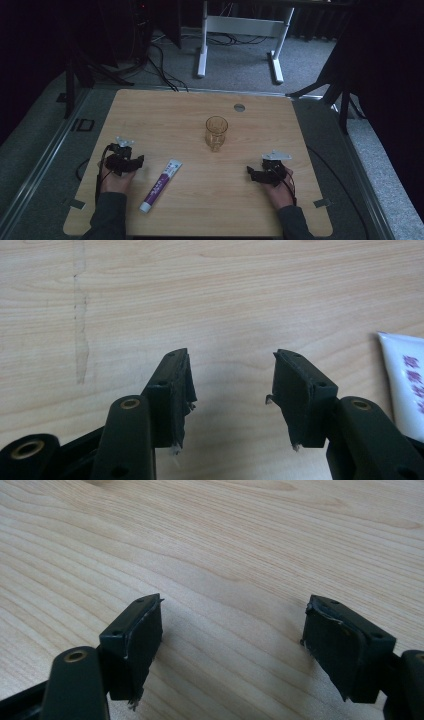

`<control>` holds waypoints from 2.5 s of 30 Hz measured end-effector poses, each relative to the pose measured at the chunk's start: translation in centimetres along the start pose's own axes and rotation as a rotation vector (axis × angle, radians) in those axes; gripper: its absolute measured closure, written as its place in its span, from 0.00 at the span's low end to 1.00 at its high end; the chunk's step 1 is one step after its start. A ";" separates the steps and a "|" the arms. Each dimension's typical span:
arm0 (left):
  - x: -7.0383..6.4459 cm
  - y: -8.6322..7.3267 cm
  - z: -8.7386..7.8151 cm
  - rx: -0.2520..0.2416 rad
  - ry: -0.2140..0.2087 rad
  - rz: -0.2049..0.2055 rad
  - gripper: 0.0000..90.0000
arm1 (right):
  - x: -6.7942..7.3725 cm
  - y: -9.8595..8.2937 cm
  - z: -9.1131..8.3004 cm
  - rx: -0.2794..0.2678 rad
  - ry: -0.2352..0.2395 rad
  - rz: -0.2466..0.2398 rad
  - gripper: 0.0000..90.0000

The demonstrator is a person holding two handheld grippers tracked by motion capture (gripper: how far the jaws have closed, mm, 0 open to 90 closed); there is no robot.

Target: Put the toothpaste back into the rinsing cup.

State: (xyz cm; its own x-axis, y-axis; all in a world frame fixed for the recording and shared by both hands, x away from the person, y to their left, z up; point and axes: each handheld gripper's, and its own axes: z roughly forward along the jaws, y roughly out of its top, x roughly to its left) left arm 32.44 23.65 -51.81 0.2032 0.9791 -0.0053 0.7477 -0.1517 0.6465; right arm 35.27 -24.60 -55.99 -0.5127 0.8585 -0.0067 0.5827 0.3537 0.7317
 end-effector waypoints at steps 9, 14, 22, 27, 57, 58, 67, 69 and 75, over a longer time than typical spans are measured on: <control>-0.8 0.0 -1.4 -0.001 -0.027 -0.002 0.53 | 0.0 0.0 0.0 0.000 0.000 0.000 0.26; -1.4 0.3 -2.3 -0.008 -0.041 0.006 0.53 | 0.0 0.0 0.0 0.000 0.000 0.000 0.26; -2.3 0.7 -3.4 -0.003 -0.069 0.026 0.52 | 0.0 0.0 0.0 -0.001 0.000 0.000 0.26; -2.7 0.9 -3.6 0.004 -0.084 0.018 0.53 | 0.0 0.0 0.0 0.000 0.000 0.001 0.26; -5.7 1.3 -4.3 0.092 -0.118 0.112 0.57 | 0.0 0.0 0.0 0.000 0.000 0.001 0.26; -5.9 1.3 -4.3 0.095 -0.120 0.116 0.57 | 0.0 0.0 0.0 0.000 0.000 0.001 0.26; -6.8 1.7 -4.5 0.106 -0.129 0.151 0.56 | 0.0 0.0 0.0 0.000 0.000 0.001 0.26; -7.0 1.7 -4.6 0.109 -0.125 0.157 0.56 | 0.0 0.0 0.0 0.000 0.000 0.001 0.26; -7.3 2.0 -4.6 0.129 -0.123 0.173 0.57 | 0.0 0.0 0.0 0.000 0.000 0.002 0.26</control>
State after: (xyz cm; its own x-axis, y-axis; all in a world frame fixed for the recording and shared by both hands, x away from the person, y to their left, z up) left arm 29.52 16.79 -46.94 0.4044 0.9146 -0.0011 0.7681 -0.3389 0.5433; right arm 35.27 -24.58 -55.98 -0.5114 0.8593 -0.0056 0.5836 0.3521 0.7317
